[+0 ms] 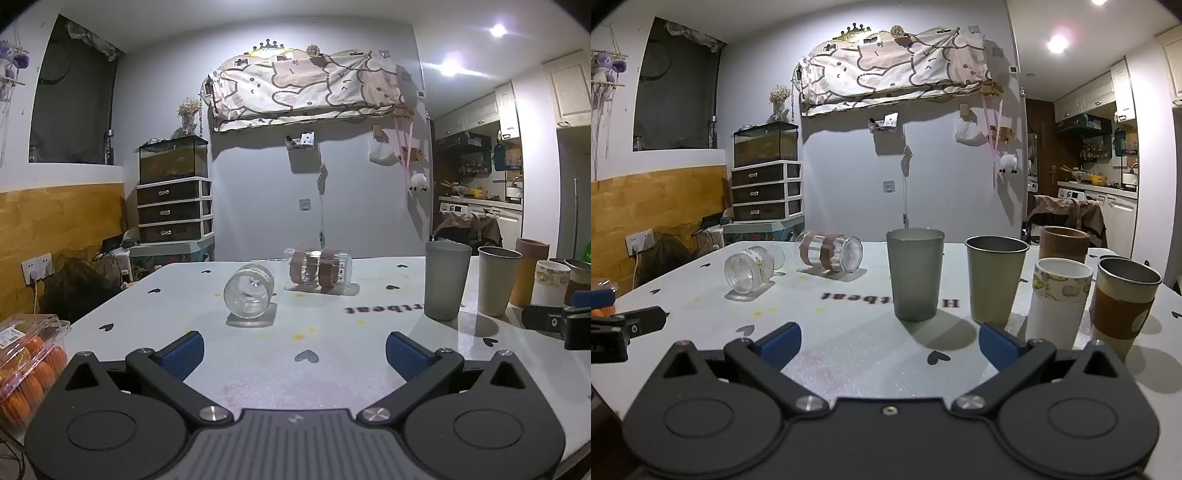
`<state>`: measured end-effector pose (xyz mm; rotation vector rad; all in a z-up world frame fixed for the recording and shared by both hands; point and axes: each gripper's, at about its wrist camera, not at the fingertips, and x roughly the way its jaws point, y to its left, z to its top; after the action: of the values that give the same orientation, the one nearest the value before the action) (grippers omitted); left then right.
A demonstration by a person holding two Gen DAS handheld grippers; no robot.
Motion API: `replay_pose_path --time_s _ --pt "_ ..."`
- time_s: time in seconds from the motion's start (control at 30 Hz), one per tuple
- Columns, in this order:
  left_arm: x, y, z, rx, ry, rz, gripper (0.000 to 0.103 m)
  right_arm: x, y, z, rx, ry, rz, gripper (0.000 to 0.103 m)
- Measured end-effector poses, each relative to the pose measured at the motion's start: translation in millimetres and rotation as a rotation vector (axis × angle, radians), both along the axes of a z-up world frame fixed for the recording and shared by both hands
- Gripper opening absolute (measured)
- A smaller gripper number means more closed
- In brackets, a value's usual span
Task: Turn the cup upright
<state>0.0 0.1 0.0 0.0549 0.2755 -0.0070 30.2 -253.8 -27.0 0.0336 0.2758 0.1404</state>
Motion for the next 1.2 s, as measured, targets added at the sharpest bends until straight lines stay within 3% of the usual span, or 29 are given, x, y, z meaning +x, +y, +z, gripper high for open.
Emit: replay_pose_path --time_s 1.2 --pt "6 -11 -9 0.004 -0.002 -0.002 0.103 -2 3 -3 -0.008 0.005 0.004 0.103"
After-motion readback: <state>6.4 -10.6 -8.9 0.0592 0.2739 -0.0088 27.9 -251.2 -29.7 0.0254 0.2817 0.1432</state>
